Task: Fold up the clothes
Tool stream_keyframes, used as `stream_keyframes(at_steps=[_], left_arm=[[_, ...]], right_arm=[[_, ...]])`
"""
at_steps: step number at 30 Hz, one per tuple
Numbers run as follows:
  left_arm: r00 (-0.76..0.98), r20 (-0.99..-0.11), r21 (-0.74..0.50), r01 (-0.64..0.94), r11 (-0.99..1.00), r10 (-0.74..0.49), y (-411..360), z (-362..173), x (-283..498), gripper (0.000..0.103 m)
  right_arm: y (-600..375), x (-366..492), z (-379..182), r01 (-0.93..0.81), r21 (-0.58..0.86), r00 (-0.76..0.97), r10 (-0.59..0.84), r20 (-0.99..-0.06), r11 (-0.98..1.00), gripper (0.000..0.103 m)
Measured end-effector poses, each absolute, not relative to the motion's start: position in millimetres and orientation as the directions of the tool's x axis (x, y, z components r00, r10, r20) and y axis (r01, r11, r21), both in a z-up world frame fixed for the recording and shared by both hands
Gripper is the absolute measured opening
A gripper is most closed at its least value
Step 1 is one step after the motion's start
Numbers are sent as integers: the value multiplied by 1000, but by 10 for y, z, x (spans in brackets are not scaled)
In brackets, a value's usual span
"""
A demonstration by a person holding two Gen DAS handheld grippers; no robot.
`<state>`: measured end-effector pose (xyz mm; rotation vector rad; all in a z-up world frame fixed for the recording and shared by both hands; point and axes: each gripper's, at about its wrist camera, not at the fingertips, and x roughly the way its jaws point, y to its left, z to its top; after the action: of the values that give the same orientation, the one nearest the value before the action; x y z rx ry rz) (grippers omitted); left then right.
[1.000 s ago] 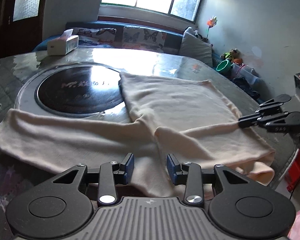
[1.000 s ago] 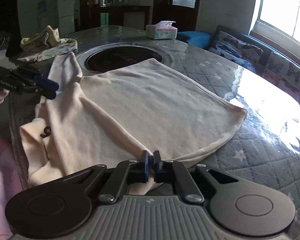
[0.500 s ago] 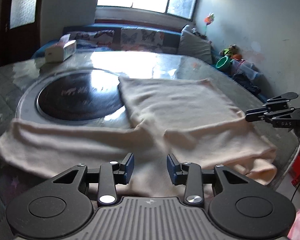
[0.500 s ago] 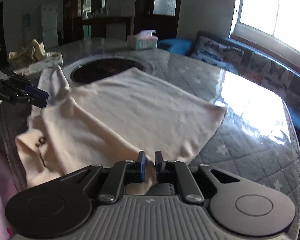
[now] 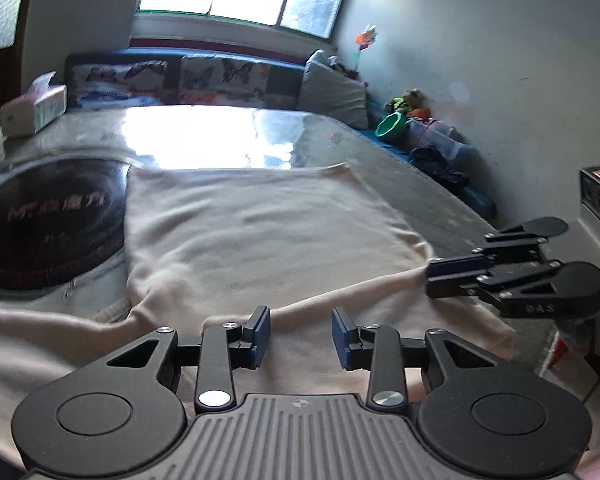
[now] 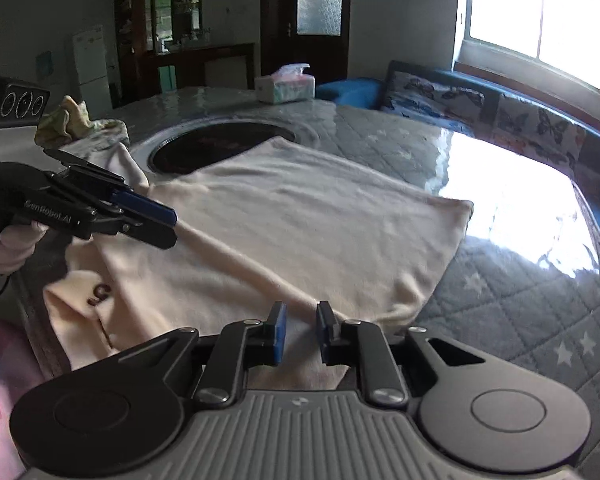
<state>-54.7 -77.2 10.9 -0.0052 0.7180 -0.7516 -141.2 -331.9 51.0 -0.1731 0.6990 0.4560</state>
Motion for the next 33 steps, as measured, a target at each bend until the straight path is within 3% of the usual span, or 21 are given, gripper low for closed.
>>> stream_keyframes(at_steps=[10,17,27,33], left_arm=[[506,-563,-237,659,714,-654,-702,243,-791,36],[484,-592,-224,669,709,-644,-674,119,-989,40],[537,-560,-262,607,750,-630,-422,170,-1047,44],[621,-557,-249,508,825,-551,-57,225,-1034,48]], right_arm=[[-3346,-1741,644,-502,-9,651,371,-662,865,24],[-3285,-1999,535,-496,-22,644,352,-679,868,28],[-3085,-1714,736,-555,10,636,432,-640,832,32],[-2708,-1369,728,-620,19,589,482,-649,785,32]])
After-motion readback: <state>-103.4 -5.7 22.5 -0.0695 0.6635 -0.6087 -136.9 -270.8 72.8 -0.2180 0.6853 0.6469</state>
